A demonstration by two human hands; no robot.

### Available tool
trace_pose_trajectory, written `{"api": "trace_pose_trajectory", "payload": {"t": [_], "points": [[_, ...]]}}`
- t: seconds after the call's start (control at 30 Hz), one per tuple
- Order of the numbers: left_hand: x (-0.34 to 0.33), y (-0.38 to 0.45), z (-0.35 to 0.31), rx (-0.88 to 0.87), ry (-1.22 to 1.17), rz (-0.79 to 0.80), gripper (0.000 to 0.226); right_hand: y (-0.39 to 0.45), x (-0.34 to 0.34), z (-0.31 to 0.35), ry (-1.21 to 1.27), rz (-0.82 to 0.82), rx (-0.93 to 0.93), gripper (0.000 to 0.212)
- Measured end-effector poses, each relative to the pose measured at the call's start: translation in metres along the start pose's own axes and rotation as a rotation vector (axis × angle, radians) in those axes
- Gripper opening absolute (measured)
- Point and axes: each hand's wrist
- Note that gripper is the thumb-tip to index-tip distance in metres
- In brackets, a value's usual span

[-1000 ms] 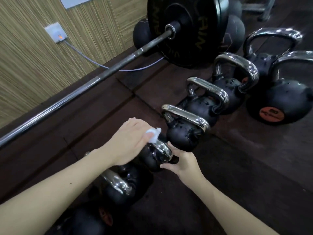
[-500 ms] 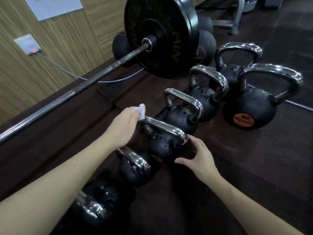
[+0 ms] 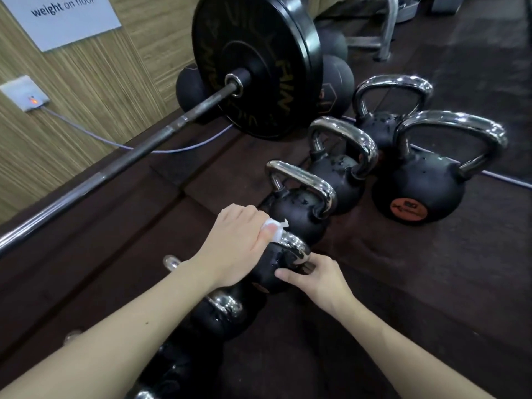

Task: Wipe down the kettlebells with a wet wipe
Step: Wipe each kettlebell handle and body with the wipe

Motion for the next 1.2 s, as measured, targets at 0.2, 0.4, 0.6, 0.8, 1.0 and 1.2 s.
{"api": "trace_pose_trajectory", "payload": {"t": [0.2,0.4,0.6,0.8,1.0,1.2], "points": [[-0.005,-0.006,-0.024,-0.118,0.063,-0.016,0.048,0.008,0.012,0.004,-0.120,0.070,-0.004,0.030],[0.010,0.009,0.021,0.231,-0.122,0.041,0.061,0.006,0.018,0.009,-0.046,0.155,-0.011,0.023],[0.006,0.003,-0.015,-0.024,0.069,-0.004,0.027,0.009,0.018,0.007,-0.039,0.148,-0.013,0.029],[-0.016,-0.002,-0.053,-0.192,0.089,-0.025,0.040,0.008,0.015,0.005,-0.114,0.102,-0.003,0.028],[0.002,0.003,0.009,0.090,0.021,-0.041,0.048,0.004,0.015,0.006,-0.023,0.141,0.026,0.032],[-0.004,0.011,0.003,0.078,0.197,-0.077,0.038,0.009,0.017,0.003,-0.058,0.138,0.017,0.034]]}}
Point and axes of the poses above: each hand's wrist, its own y-axis towards the middle knuckle, its own x-axis out of the back of the hand, z = x × y, and after that the axes turned 4 degrees about -y, right-handed
